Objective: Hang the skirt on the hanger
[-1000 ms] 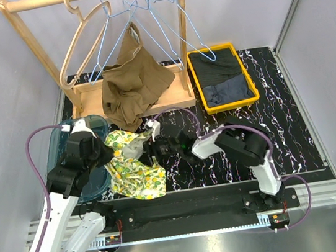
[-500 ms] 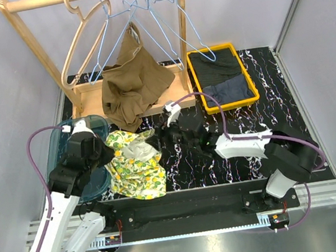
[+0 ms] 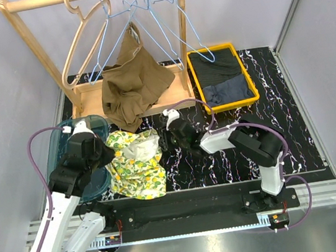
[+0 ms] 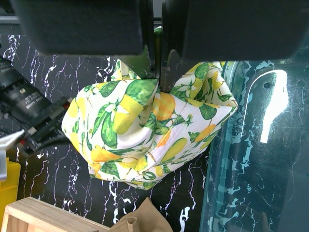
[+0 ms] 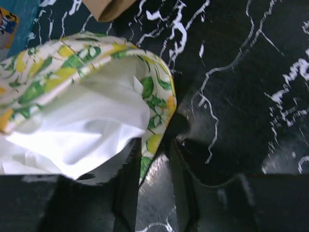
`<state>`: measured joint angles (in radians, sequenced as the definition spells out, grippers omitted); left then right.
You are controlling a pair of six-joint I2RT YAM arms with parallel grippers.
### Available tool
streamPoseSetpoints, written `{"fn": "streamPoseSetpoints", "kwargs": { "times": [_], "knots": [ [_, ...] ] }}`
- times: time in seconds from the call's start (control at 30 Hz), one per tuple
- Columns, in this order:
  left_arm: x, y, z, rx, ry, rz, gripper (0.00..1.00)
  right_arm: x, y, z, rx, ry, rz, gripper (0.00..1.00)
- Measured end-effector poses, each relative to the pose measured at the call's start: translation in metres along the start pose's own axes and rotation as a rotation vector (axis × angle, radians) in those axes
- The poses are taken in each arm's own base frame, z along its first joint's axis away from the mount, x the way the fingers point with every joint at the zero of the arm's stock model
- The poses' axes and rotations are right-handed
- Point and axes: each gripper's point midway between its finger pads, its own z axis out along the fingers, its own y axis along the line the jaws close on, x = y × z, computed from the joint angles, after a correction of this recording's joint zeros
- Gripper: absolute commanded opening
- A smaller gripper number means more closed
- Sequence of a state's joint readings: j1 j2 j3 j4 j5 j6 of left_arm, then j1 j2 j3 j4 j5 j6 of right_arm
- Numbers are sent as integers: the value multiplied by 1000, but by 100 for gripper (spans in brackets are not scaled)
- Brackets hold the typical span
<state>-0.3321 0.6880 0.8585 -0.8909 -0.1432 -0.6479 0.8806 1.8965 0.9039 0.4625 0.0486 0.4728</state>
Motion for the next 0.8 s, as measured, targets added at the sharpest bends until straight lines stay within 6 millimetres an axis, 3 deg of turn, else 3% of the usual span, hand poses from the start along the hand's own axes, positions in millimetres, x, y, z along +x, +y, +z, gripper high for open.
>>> {"fn": "streamPoseSetpoints", "kwargs": {
  "times": [0.07,0.3,0.7,0.8],
  "knots": [
    [1,0,1,0,1,0,0,-3,3,6,-7,-3,-3,52],
    [2,0,2,1,7,1,0,-12,2,22,7,-30,-57,64],
    [6,1,2,6,15,1,0,-28,-6,47,30,-91,-218,64],
    [6,1,1,11,12,0,0,-30,-2,53,-10,-107,-225,52]
  ]
}}
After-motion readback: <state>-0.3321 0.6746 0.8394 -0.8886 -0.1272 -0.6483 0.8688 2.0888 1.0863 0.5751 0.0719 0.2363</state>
